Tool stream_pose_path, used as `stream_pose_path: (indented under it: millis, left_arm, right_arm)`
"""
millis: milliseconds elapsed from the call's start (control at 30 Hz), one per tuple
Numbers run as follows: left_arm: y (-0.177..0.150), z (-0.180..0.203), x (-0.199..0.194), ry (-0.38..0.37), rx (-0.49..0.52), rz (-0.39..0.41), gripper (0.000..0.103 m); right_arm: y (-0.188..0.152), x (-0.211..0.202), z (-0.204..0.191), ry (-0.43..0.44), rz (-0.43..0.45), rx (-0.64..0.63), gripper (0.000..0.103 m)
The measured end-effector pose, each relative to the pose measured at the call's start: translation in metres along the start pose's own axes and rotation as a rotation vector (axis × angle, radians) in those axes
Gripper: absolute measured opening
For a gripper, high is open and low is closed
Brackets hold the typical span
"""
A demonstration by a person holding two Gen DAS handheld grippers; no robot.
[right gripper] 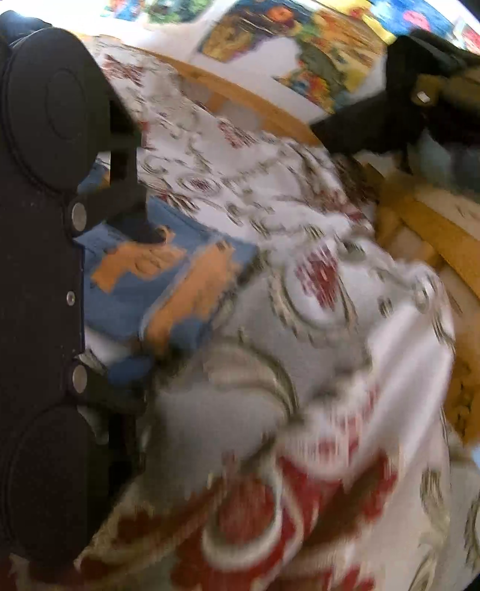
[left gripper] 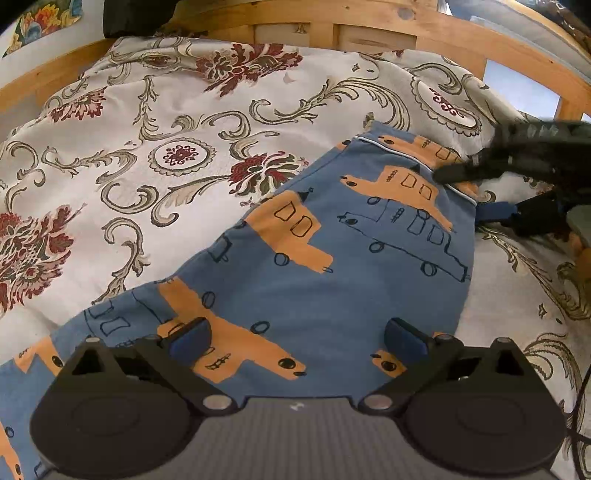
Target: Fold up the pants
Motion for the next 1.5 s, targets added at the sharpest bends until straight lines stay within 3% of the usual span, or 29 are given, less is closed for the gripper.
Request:
stream_pose_path:
  millis: [33,133,267,400,533,733,900,1000,1133,1200,1300,1367,1467,1500]
  left_arm:
    - [0.001,-0.001,-0.001,-0.002,-0.006,-0.004,0.103]
    - [0.007,-0.009,-0.007,-0.038,-0.087,-0.007,0.102]
    - [0.021,-0.034,-0.02,-0.135,-0.291,0.046,0.102]
    - [0.041,-0.053,-0.034,-0.205,-0.403,0.096,0.102]
    - [0.057,-0.062,-0.042,-0.281,-0.48,0.132,0.102]
    - [0.065,-0.067,-0.047,-0.391,-0.555,0.125,0.102]
    - [0.053,-0.068,-0.041,-0.404,-0.563,0.077,0.102]
    - [0.037,-0.074,-0.03,-0.408,-0.619,0.025,0.102]
    - [0.01,-0.086,-0.019,-0.372,-0.684,-0.016,0.101]
    - [-0.001,-0.094,-0.017,-0.377,-0.722,-0.001,0.098]
    - [-0.006,-0.1,-0.017,-0.39,-0.77,0.028,0.095]
    - [-0.005,-0.1,-0.016,-0.369,-0.765,0.031,0.084]
    - [-0.005,-0.1,-0.016,-0.352,-0.762,0.033,0.078]
    - [-0.007,-0.101,-0.016,-0.356,-0.776,0.036,0.078]
  right_arm:
    - [0.001,0.0,0.009,-0.023,0.004,0.035,0.018]
    - [0.003,-0.001,0.022,0.016,0.01,0.116,0.016]
    - [-0.002,-0.01,0.004,-0.007,0.066,-0.037,0.014]
    - [-0.013,-0.02,-0.032,-0.049,0.159,-0.33,0.013]
    - [-0.042,-0.026,-0.073,-0.072,0.244,-0.7,0.013]
    - [-0.103,-0.026,-0.111,-0.028,0.271,-1.165,0.013]
    - [-0.149,-0.028,-0.127,0.055,0.262,-1.434,0.013]
    - [-0.168,-0.036,-0.133,0.119,0.254,-1.514,0.013]
    - [-0.188,-0.027,-0.135,0.15,0.119,-1.58,0.016]
    - [-0.192,-0.021,-0.134,0.155,0.063,-1.597,0.017]
    - [-0.191,-0.021,-0.134,0.164,0.059,-1.586,0.019]
    - [-0.189,-0.019,-0.134,0.16,0.051,-1.576,0.021]
    - [-0.189,-0.019,-0.134,0.148,0.045,-1.572,0.03]
    - [-0.189,-0.018,-0.135,0.138,0.051,-1.57,0.037]
Point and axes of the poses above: each gripper's, at about its wrist camera, not at the fingertips, and x roughly the way its jaws point, z to its right, y to its top, the point moved 2 cm from there along x, roughly the way its jaws point, and after that the axes turned 1 degree about z, right-handed, at the moved point
